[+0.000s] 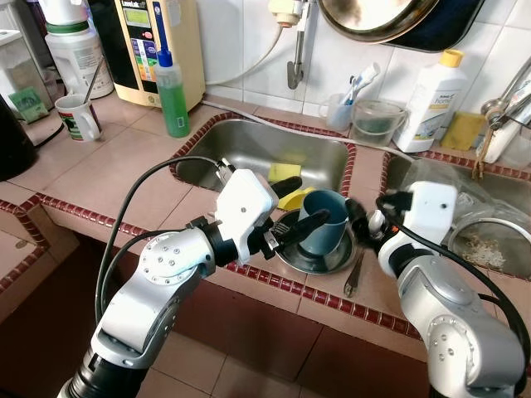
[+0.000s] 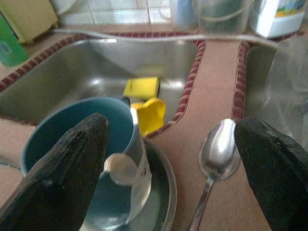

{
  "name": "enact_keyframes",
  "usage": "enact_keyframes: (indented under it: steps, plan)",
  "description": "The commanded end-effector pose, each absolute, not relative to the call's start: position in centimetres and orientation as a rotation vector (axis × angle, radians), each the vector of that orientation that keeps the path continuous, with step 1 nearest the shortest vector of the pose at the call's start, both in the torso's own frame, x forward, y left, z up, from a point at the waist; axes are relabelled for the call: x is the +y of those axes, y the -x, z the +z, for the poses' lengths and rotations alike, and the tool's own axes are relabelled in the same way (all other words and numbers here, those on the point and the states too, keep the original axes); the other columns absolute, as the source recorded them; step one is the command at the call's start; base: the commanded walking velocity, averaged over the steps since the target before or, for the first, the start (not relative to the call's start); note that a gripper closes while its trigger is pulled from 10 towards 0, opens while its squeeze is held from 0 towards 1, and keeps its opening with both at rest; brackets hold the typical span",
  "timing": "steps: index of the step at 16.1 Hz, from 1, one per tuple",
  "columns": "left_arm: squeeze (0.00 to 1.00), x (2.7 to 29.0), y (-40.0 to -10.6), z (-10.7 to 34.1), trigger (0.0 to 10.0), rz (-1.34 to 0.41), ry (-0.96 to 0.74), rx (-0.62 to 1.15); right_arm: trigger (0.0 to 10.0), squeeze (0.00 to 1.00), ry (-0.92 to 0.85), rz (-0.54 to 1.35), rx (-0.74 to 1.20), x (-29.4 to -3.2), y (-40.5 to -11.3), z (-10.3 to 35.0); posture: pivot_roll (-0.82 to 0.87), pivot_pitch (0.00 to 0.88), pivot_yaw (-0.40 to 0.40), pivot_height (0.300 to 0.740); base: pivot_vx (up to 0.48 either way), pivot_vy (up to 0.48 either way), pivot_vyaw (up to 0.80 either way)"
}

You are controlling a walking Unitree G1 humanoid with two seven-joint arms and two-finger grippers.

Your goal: Kitchen organization

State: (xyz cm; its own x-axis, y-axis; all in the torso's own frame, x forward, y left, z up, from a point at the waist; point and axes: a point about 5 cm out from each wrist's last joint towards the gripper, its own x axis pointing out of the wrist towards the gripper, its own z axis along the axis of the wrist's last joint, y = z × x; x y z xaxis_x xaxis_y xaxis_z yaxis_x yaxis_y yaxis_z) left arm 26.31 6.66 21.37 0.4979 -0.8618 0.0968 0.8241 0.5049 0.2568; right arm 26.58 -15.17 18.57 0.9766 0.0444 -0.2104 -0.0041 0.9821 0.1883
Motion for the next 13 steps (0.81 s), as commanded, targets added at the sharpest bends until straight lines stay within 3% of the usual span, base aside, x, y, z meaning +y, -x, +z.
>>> enact_keyframes:
  steps: [1,13]
  plan:
    - [0.00,6.4,-25.8,21.6,10.0,-1.056,-0.204,-0.243,10.0,0.00,-0.190,0.019,0.208,-15.5,-26.5,19.5,-0.08,0.004,-0.031,0.740,0.000,0.000,0.00]
    - [0.00,6.1,-25.3,21.9,10.0,-1.058,-0.218,-0.264,10.0,0.00,-0.287,0.112,0.339,-16.6,-30.3,20.8,-0.07,0.038,-0.055,0.740,0.000,0.000,0.00]
